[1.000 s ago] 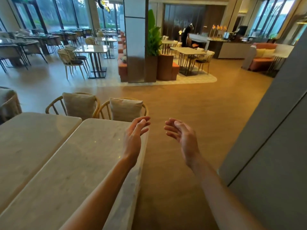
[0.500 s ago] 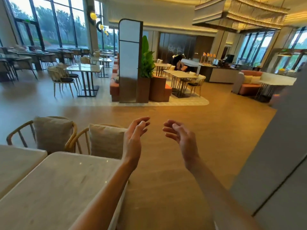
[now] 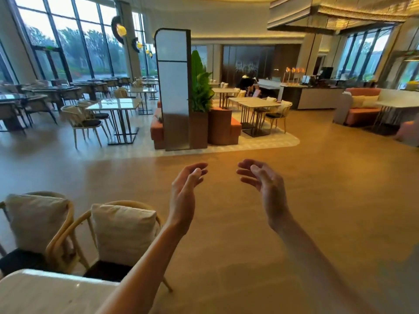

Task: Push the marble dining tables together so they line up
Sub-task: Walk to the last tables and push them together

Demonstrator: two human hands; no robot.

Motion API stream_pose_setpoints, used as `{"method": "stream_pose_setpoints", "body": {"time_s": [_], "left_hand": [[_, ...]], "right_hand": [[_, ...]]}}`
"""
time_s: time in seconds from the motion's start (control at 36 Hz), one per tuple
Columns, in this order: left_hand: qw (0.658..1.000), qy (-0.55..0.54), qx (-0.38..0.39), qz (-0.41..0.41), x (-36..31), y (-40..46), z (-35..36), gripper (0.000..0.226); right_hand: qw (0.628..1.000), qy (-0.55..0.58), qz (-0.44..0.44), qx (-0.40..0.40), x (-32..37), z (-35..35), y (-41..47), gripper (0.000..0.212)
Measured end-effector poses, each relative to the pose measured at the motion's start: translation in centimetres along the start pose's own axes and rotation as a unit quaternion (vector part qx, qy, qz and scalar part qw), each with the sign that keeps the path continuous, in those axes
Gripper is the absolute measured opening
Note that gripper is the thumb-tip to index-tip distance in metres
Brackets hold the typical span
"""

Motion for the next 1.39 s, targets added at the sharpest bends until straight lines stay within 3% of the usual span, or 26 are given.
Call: {"method": "stream_pose_setpoints", "body": {"time_s": [0.08, 0.25, 0.56, 0.72, 1.06, 1.22, 1.39], "left_hand": [[1.000, 0.004, -0.029, 0.009, 2.5, 4.3, 2.5, 0.028], [0.998, -0.004, -0.057, 0.025, 7.0, 12.6, 8.2, 0.030], [0.999, -0.040, 0.001, 0.030, 21.0, 33.1, 21.6, 0.030], [0.993, -0.086, 0.086, 0.002, 30.9, 46.6, 32.1, 0.031], [0.970, -0.115, 0.212, -0.023, 44.6, 67.2, 55.7, 0.029], [0.972, -0.100, 0.210, -0.044, 54.4, 74.5, 67.9, 0.029], [0.983, -0.087, 0.142, -0.074, 62.4, 84.2, 78.5, 0.029]], "right_hand": [[1.000, 0.005, -0.007, 0.017, -2.8, -1.8, 5.4, 0.025], [0.999, 0.006, -0.020, 0.024, -6.3, -7.0, 16.5, 0.029], [0.995, -0.006, -0.045, -0.093, -16.4, -21.2, 36.1, 0.036], [0.983, -0.041, -0.035, -0.174, -22.6, -28.1, 48.6, 0.041], [0.957, -0.068, -0.064, -0.276, -31.1, -44.6, 69.2, 0.025], [0.953, -0.063, -0.073, -0.288, -39.9, -54.7, 80.8, 0.023], [0.966, -0.026, -0.035, -0.253, -48.7, -64.0, 95.9, 0.022]]}}
Point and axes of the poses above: each hand's wrist, its own y-axis towards the middle knuckle, its own z-axis out of the palm, x = y × z, the point moved 3 cm from there along y, towards the middle knuckle, and after that the axes turned 3 degrees about -y, right-handed, at the moved point
